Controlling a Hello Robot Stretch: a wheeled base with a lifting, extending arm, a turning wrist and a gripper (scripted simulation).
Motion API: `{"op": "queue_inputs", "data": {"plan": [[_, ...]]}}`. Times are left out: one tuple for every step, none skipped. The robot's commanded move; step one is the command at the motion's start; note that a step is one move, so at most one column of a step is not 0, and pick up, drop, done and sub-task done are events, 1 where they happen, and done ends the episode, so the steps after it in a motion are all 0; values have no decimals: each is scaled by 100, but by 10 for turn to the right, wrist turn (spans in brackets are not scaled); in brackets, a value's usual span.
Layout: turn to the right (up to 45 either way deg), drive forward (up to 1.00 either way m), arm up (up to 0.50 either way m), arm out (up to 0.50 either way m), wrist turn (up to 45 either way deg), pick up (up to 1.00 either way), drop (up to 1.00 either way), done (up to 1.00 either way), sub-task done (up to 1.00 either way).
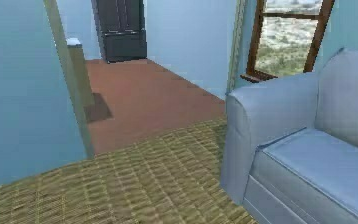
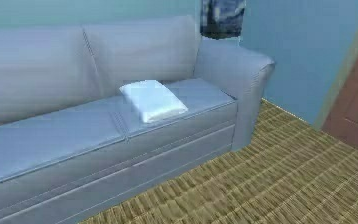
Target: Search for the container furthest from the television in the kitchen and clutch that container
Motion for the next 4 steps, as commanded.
{"op": "queue_inputs", "data": {"plan": [[-150,0,0,0,0,0,0,0,0],[0,100,0,0,0,0,0,0,0],[-90,0,0,0,0,0,0,0,0],[0,35,0,0,0,0,0,0,0]]}}
